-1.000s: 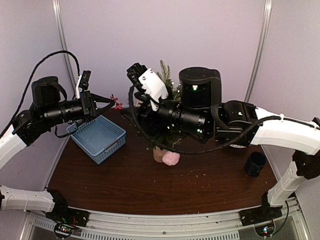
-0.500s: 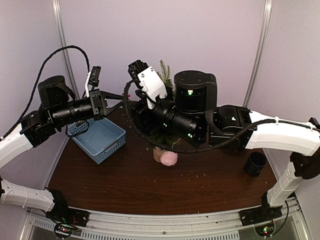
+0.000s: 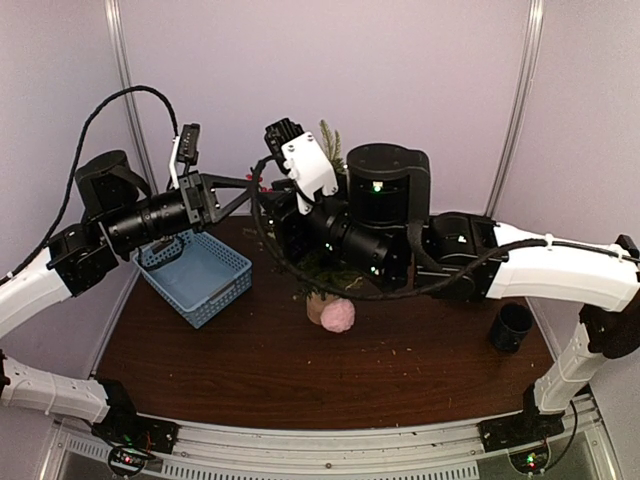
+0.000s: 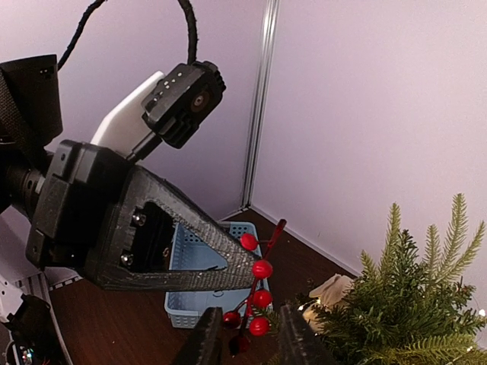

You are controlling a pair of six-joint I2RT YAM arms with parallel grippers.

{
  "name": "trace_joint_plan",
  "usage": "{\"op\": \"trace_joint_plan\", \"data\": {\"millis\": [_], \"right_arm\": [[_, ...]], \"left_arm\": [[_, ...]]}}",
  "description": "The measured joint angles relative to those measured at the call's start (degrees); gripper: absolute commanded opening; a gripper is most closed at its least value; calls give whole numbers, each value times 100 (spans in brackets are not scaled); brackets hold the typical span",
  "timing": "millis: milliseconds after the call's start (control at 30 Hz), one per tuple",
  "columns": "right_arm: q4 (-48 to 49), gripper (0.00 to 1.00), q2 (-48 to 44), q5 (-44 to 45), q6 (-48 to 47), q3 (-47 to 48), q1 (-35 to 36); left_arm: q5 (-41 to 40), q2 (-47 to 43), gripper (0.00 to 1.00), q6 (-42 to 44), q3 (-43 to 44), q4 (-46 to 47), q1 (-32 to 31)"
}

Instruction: Decorate the small christmas tree

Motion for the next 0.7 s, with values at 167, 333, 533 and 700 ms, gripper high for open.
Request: {"op": "trace_joint_plan", "data": {"millis": [167,333,533,700], "right_arm": [[98,9,0,-24,-9,-24,-66],[155,30,0,-31,76,-61,-85],[170,36,0,-76,138,-87,-116],[175,24,0,-96,155,-136,-129]], "left_arm": [[63,63,0,-2,-2,114,0],[61,96,0,0,-2,168,2],[79,103,0,0,-2,275,0],[76,114,0,-4,-42,468,0]]}}
